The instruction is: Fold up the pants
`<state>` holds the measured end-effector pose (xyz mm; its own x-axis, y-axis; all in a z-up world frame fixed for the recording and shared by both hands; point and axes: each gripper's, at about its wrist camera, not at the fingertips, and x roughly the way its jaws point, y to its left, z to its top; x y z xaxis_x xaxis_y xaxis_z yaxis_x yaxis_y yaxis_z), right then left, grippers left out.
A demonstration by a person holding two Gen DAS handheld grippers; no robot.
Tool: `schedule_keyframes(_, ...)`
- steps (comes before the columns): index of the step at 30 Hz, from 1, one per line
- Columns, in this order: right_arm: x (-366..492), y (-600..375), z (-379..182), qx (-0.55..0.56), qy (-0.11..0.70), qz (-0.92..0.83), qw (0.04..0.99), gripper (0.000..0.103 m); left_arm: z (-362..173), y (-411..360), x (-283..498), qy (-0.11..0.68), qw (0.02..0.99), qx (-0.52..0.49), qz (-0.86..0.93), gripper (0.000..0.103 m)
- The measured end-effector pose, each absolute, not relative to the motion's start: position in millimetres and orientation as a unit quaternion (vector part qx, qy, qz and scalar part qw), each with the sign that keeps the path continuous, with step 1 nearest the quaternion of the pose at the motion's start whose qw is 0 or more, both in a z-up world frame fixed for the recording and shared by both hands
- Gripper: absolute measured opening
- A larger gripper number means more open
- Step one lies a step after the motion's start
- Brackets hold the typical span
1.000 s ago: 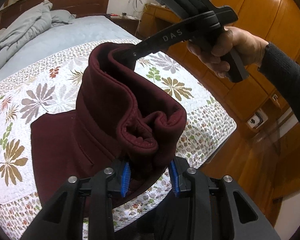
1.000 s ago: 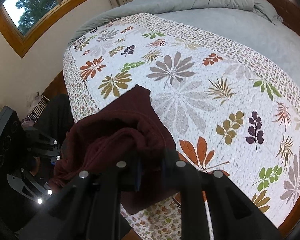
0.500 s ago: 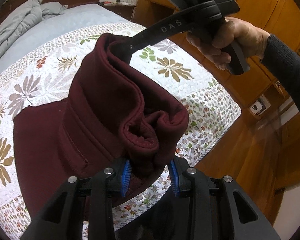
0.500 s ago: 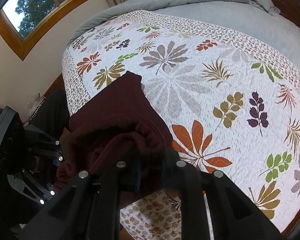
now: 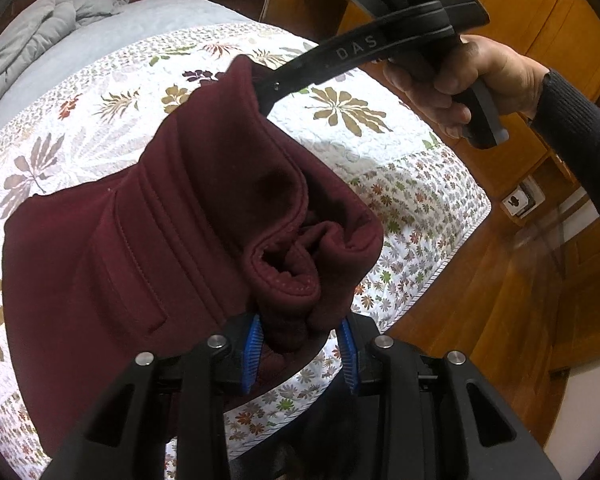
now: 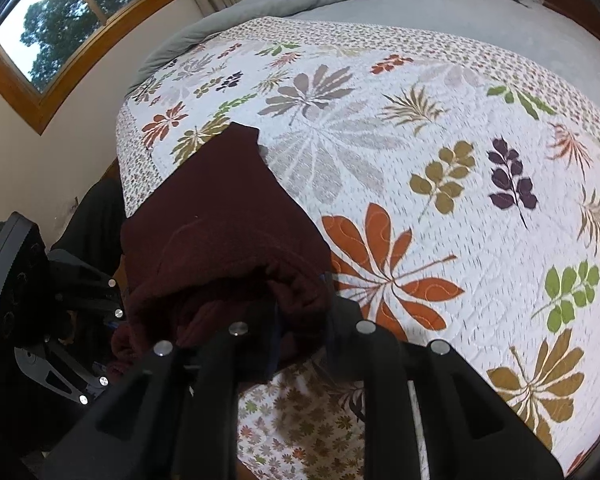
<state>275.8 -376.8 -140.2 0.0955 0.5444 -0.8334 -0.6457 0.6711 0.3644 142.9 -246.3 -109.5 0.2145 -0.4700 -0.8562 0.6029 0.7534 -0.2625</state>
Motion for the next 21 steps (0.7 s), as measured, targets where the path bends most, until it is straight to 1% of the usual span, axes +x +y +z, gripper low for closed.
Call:
schedule_keyframes(9,269.1,-383.5,-148.6,-0.029,0.542,0.371,0.754,0.019,-115.2,-248.2,142.0,0.519,0.780,0.063,-0.344,0.034)
schedule_keyframes(11,268.7,-383.6,-150.5,-0.028,0.545,0.358,0.758,0.022,-114.9,-246.7,142.0,0.518,0.780,0.055,-0.347,0.035)
schedule_keyframes(15,265.4,-385.9,-152.9,-0.014,0.547,0.343,0.764,0.022,-115.8,-240.5,141.6,0.515,0.780,0.039,-0.353,0.036)
schedule_keyframes(21,262.1,-388.9,-151.1,-0.009,0.551,0.322,0.770,0.023,-117.2,-242.3,140.7,0.513,0.782,0.042,-0.352,0.037)
